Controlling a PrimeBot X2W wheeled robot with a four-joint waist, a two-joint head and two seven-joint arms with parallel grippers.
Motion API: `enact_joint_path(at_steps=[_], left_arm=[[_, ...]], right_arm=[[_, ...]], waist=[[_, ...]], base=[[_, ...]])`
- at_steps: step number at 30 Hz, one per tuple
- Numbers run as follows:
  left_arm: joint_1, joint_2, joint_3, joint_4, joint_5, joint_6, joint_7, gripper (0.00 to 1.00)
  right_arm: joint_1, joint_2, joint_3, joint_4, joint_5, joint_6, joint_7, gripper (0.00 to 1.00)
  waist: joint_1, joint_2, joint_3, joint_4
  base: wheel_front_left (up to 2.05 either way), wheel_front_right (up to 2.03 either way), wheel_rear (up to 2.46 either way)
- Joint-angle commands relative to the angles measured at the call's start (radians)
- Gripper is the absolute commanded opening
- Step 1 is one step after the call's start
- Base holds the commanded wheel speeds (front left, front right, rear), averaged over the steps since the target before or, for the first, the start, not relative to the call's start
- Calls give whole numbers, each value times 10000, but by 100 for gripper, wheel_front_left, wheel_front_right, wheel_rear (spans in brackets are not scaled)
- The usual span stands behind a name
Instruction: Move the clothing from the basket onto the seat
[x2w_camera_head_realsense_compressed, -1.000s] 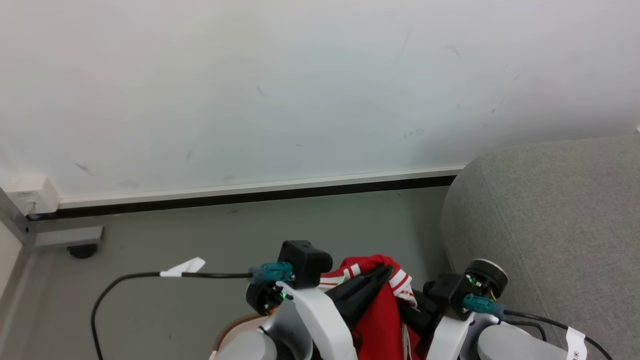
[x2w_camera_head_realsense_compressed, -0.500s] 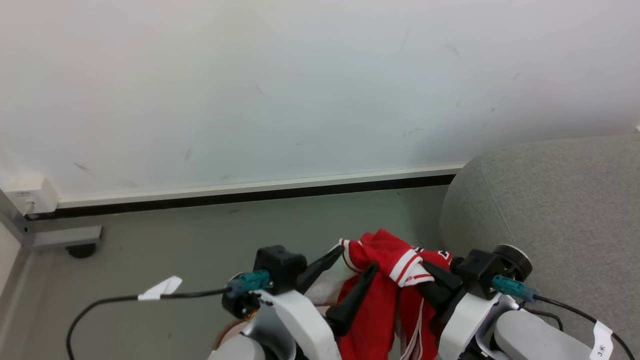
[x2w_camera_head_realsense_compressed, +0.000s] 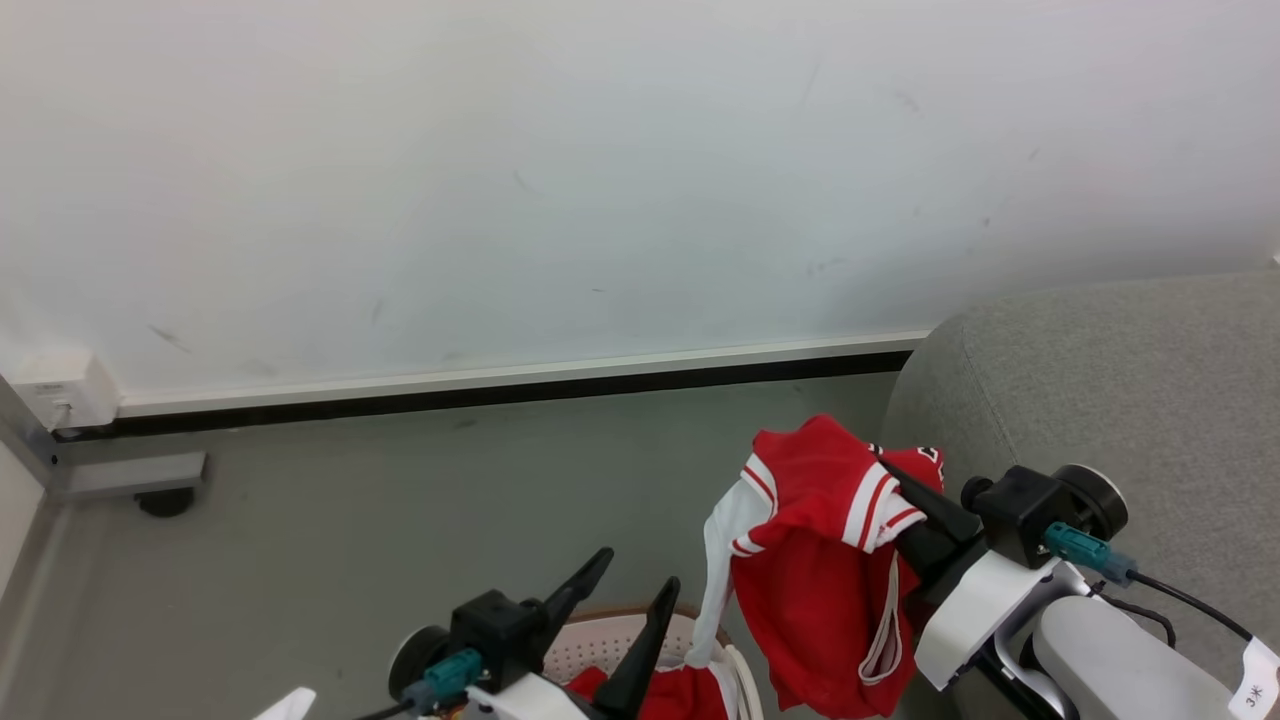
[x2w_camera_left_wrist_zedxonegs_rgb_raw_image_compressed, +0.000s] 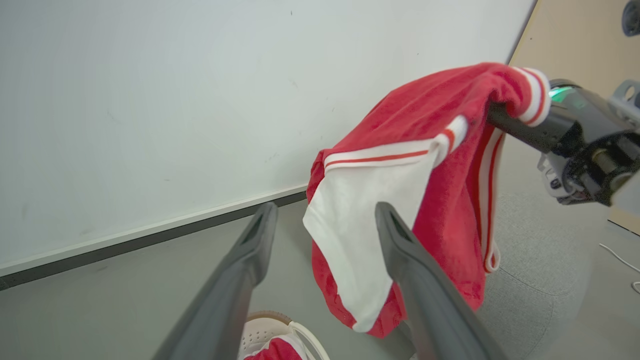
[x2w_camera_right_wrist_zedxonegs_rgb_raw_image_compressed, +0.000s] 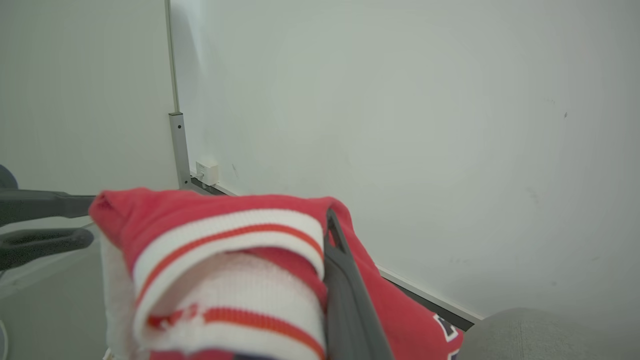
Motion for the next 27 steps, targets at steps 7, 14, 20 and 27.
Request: enact_joint_path(at_steps=[7, 14, 20, 27], left_arm=[[-8, -188, -41, 615, 10, -177, -506, 100], [-194, -264, -46, 812, -50, -225, -628, 100], [-215, -302, -141, 924, -36, -267, -677, 100], [-352, -505, -390, 1074, 61, -375, -723, 100]], right_arm=[[266, -33, -355, -137, -254, -23, -36, 0], [326, 7, -570, -153, -294, -23, -36, 0], [373, -119, -660, -129, -326, -25, -35, 0], [469, -381, -789, -189, -275, -25, -35, 0]], waist=[[-1, -1, -29, -7], [-1, -1, 49, -395], [-1, -1, 198, -1173], [-1, -1, 380, -2283]], base=[[0, 0, 0], [0, 0, 0], [0, 0, 0], [0, 0, 0]])
